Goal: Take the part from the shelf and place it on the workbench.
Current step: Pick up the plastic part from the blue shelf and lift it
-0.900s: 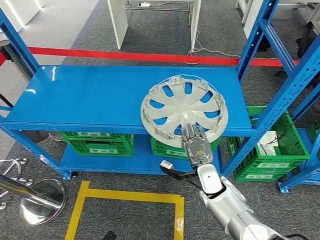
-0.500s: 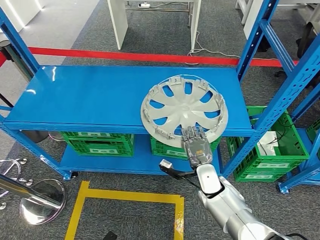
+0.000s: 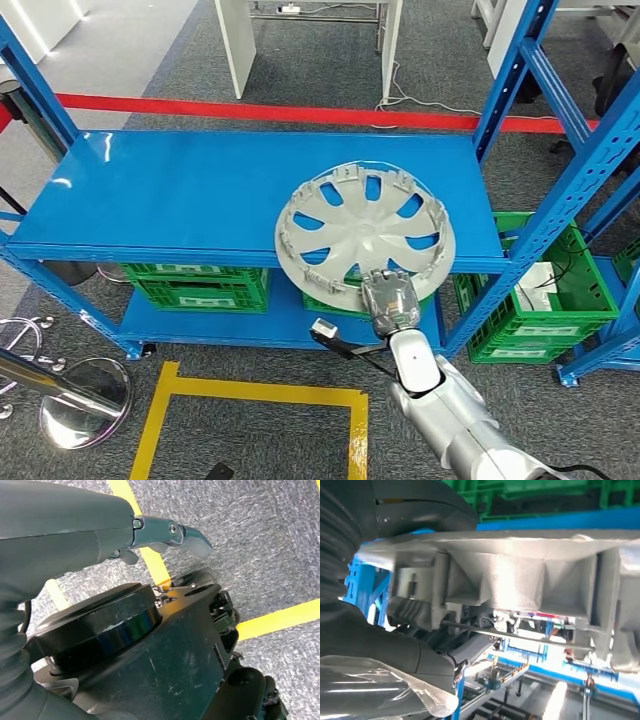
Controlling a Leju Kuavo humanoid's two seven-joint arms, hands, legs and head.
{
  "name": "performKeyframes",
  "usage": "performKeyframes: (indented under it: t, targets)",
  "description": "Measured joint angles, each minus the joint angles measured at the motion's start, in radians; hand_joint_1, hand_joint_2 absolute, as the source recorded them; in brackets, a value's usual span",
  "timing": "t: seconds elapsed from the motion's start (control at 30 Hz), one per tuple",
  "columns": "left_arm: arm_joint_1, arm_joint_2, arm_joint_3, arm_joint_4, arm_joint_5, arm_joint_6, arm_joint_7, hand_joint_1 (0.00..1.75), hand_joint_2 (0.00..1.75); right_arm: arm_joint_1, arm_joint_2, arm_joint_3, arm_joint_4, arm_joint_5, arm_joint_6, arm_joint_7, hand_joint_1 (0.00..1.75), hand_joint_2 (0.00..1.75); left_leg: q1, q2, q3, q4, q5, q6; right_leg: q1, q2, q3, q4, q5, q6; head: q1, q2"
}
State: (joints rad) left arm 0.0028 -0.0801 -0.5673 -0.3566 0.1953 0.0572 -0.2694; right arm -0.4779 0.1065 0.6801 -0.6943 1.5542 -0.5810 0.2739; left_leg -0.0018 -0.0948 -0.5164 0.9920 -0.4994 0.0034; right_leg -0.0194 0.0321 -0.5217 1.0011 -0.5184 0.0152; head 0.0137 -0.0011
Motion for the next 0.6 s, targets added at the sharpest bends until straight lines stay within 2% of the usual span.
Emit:
performKeyframes:
  t: [0.3,0.6]
  targets:
    - [-0.001,0.002,-0.006,0.003,0.013,-0.004,-0.014,0.00,1.75,0.032,0.000,0.007,-0.084,0.000,-0.092,-0.001,1.75,1.75,0.000,0.000,0.000,0.000,0.000,0.000,0.000,0.000,0.000,0.000,0.000,0.000,0.000,0.000]
    - [-0.002,0.004,-0.008,0.003,0.016,-0.007,-0.017,0.00,1.75,0.062,-0.006,0.022,-0.192,0.000,-0.103,-0.019,1.75,1.75,0.000,0.000,-0.001,0.000,0.000,0.000,0.000,0.000,-0.001,0.000,0.000,0.000,0.000,0.000]
